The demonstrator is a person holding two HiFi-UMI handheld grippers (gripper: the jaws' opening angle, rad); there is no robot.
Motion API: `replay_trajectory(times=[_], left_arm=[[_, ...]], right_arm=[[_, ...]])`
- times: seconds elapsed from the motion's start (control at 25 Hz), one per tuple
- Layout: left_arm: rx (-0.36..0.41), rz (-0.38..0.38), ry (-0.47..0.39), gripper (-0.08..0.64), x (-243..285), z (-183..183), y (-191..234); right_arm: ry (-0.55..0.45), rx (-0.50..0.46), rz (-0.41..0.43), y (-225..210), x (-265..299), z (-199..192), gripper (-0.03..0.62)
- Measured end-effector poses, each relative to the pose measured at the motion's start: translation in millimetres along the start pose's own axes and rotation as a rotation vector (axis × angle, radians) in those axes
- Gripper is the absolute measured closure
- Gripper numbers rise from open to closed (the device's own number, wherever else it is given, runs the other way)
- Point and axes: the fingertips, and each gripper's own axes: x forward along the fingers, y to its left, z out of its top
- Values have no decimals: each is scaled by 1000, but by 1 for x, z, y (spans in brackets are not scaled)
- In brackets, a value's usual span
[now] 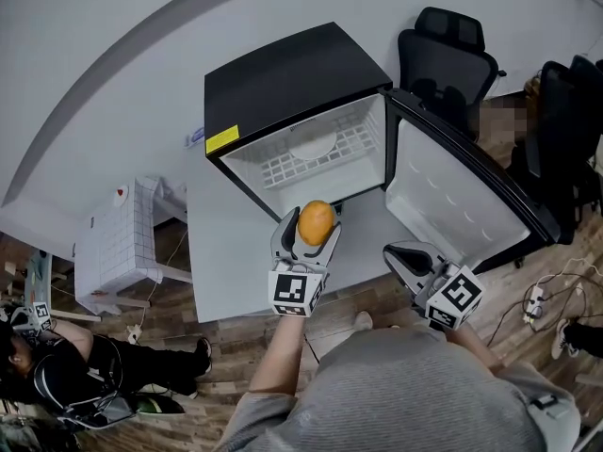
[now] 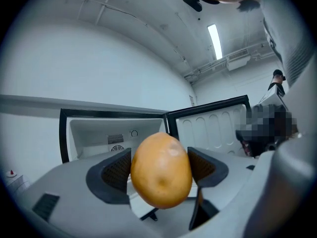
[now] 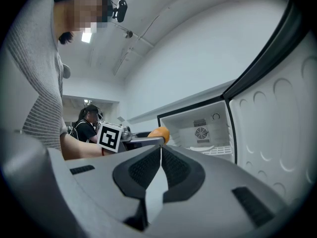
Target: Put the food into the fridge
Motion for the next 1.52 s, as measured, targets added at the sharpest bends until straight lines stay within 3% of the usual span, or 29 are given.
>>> replay_trajectory(times=[0.56, 1.2, 1.52], left_arm=[[136, 25, 56, 193, 96, 2, 71], [147, 14, 186, 193, 187, -42, 119], [153, 3, 231, 193, 210, -57, 132]], right_arm=[[31, -2, -46, -12, 3, -5, 580], [67, 14, -109, -40, 17, -12, 579], [79, -15, -67, -47, 52, -15, 580]])
